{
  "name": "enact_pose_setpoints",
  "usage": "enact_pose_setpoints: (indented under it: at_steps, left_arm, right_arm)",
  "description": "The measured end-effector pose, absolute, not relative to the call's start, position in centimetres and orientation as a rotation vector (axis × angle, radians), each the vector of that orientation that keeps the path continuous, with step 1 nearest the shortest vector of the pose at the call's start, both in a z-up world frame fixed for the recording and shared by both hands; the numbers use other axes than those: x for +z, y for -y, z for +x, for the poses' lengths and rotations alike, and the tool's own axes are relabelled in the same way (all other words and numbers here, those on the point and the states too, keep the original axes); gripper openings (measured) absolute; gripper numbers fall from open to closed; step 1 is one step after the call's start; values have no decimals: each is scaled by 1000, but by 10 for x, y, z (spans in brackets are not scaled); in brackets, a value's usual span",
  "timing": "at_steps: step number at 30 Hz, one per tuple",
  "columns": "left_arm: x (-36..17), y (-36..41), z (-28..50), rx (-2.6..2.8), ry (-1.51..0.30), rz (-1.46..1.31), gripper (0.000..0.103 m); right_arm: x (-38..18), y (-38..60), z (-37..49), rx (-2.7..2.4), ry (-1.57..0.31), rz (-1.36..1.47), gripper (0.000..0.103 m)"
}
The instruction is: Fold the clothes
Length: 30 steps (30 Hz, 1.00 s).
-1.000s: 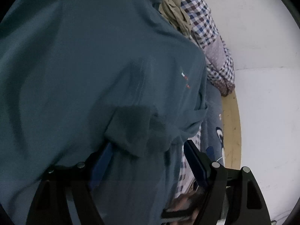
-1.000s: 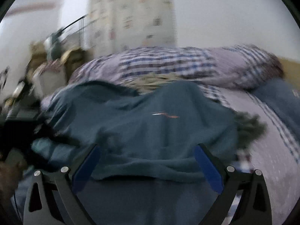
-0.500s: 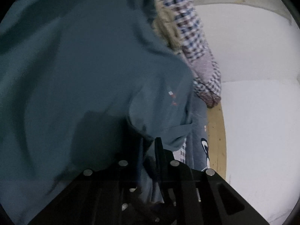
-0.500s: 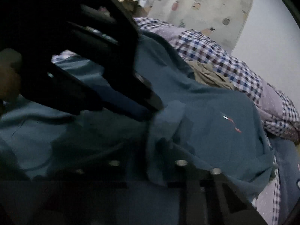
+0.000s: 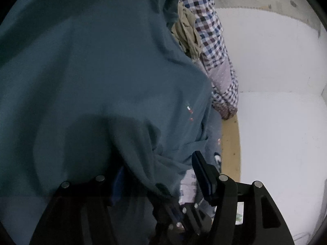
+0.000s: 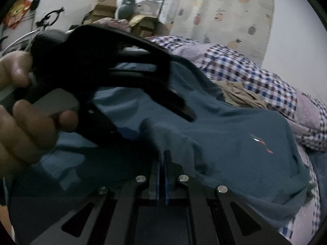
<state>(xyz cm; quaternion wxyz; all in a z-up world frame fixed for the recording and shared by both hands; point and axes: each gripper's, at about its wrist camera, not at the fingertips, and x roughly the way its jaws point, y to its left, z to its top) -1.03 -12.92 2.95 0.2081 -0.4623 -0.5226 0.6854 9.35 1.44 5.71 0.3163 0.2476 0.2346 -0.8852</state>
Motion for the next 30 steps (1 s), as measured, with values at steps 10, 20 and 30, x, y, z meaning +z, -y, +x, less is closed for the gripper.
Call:
enact_pose_setpoints:
  at_steps: [10, 20, 30]
  left_arm:
    - [25, 134, -27, 2052, 1410, -1277, 2]
    - [127, 169, -29, 2219, 1348, -878, 2]
    - [205, 212, -40, 2367, 1229, -690, 2]
  right_arm:
    - [57, -39, 94, -2372, -584, 678, 55]
    - [75, -213, 47, -2841, -288, 834, 63]
    - [55, -228, 24, -2786, -210, 961, 66]
